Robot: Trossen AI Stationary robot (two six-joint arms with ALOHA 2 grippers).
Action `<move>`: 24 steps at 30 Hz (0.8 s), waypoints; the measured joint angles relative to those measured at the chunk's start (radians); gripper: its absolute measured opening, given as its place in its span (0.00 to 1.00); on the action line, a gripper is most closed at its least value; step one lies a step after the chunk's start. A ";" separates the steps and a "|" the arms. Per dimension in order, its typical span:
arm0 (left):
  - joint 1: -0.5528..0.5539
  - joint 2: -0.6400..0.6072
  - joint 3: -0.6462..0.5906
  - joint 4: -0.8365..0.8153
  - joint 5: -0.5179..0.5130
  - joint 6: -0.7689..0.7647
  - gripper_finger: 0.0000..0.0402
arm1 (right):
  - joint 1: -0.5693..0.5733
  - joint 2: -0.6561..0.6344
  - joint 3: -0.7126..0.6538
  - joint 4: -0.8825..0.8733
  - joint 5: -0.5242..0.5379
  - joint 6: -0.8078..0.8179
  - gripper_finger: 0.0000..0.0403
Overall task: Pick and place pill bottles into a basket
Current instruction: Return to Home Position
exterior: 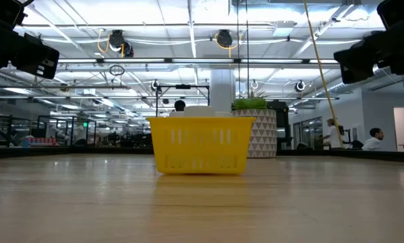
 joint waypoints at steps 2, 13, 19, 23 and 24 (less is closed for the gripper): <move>0.000 0.000 0.000 0.000 0.000 0.000 0.37 | 0.000 -0.001 -0.001 0.003 0.001 -0.018 0.54; 0.000 0.000 0.000 0.000 0.000 0.000 0.37 | 0.000 -0.111 -0.003 0.014 0.000 0.008 0.54; 0.000 0.000 0.000 0.000 0.000 0.000 0.37 | 0.000 -0.236 -0.003 0.004 0.000 -0.010 0.53; 0.000 0.000 0.000 0.000 0.000 0.000 0.37 | 0.000 -0.309 -0.003 0.004 0.000 0.002 0.52; 0.000 0.000 0.000 0.000 0.000 0.000 0.37 | 0.000 -0.325 -0.003 0.003 0.000 0.003 0.52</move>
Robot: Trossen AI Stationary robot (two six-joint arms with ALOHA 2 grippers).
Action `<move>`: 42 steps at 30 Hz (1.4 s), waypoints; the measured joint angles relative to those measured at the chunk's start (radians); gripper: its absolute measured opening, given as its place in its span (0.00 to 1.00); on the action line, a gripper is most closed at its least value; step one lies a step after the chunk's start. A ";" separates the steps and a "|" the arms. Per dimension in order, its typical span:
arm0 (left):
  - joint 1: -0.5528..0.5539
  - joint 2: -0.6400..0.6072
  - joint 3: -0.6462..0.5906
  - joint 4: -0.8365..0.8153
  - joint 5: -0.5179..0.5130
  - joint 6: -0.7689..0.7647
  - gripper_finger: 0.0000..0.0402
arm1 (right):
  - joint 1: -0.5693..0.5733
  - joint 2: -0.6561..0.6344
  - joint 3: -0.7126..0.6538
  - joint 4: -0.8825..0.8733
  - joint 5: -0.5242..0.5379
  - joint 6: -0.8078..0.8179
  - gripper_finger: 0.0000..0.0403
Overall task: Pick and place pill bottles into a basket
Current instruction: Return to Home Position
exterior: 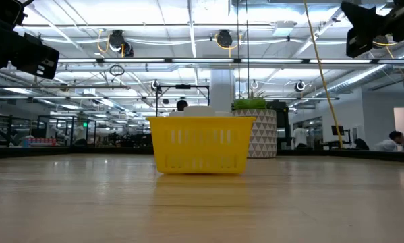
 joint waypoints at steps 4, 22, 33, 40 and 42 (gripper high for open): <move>0.000 0.000 0.000 0.000 0.000 0.000 0.37 | 0.000 -0.051 0.000 0.000 0.000 0.001 0.53; 0.000 0.000 0.000 0.000 0.000 0.000 0.37 | 0.000 -0.145 -0.001 0.199 0.000 -0.002 0.54; 0.000 0.000 0.000 0.000 0.000 0.000 0.37 | 0.000 -0.171 -0.001 0.261 0.001 -0.103 0.54; 0.000 0.000 0.000 0.000 0.000 0.000 0.37 | 0.000 -0.194 -0.001 -0.031 0.002 -0.134 0.54; 0.000 0.000 0.000 0.000 0.000 0.000 0.37 | 0.000 -0.193 -0.001 -0.129 0.002 -0.149 0.54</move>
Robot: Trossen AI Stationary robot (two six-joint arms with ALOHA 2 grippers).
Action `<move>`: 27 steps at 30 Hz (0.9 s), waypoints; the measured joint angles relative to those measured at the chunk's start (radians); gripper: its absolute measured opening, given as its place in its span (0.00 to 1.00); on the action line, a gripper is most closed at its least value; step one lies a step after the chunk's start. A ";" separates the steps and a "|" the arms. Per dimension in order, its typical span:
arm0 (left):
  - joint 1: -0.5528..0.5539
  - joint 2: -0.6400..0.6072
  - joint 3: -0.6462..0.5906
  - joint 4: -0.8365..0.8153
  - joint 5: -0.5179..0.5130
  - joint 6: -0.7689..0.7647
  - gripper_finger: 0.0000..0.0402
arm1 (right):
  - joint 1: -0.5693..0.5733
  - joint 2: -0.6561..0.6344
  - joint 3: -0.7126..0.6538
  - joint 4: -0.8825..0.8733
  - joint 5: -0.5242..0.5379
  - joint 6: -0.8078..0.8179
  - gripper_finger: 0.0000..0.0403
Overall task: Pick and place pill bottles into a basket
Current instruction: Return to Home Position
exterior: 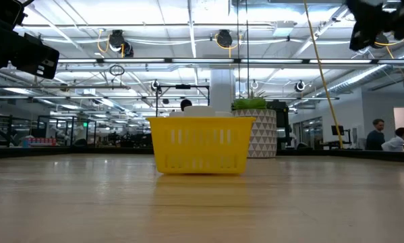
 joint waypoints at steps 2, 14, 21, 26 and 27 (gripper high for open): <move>0.000 0.000 0.000 0.000 0.000 0.000 0.37 | 0.000 0.000 0.000 -0.096 0.000 -0.007 0.54; 0.000 0.000 0.000 0.000 0.000 0.000 0.37 | 0.000 0.011 0.000 -0.267 0.000 -0.007 0.55; 0.000 0.000 0.000 0.000 0.000 0.000 0.37 | 0.000 0.011 0.000 -0.268 0.000 -0.007 0.54; 0.000 0.000 0.000 0.000 0.000 0.000 0.37 | 0.000 0.011 0.000 -0.268 0.000 -0.007 0.54; 0.000 0.000 0.000 0.000 0.000 0.000 0.37 | 0.000 0.011 0.000 -0.268 0.000 -0.007 0.54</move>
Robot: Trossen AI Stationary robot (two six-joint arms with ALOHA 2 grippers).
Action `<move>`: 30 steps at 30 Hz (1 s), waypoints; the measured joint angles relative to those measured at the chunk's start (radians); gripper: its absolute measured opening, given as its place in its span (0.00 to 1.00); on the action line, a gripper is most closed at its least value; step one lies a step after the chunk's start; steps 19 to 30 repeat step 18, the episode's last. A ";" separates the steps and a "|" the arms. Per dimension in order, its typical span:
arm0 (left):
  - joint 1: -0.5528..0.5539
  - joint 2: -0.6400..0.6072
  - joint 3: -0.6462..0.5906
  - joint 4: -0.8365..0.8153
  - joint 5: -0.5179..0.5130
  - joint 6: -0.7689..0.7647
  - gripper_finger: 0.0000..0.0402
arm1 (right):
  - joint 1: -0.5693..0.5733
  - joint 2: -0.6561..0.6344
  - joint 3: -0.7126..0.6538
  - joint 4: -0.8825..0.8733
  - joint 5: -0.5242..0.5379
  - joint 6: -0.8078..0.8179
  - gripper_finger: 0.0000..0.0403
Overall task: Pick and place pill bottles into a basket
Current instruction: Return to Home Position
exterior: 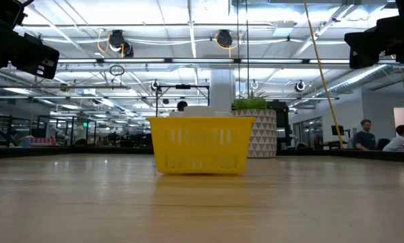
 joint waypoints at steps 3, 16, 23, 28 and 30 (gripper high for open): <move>0.000 0.000 0.000 0.000 0.000 0.000 0.37 | -0.002 -0.004 0.000 0.053 0.001 0.000 0.55; 0.000 0.000 0.000 0.000 0.000 0.000 0.37 | -0.002 -0.006 0.000 0.285 0.001 -0.026 0.55; 0.000 0.000 0.000 0.000 0.000 0.000 0.37 | -0.002 -0.006 0.000 0.284 0.001 -0.026 0.55; 0.000 0.000 0.000 0.000 0.000 0.000 0.37 | -0.002 -0.006 0.000 0.284 0.001 -0.026 0.55; 0.000 0.000 0.000 0.000 0.000 0.000 0.37 | -0.002 -0.006 0.000 0.284 0.001 -0.026 0.55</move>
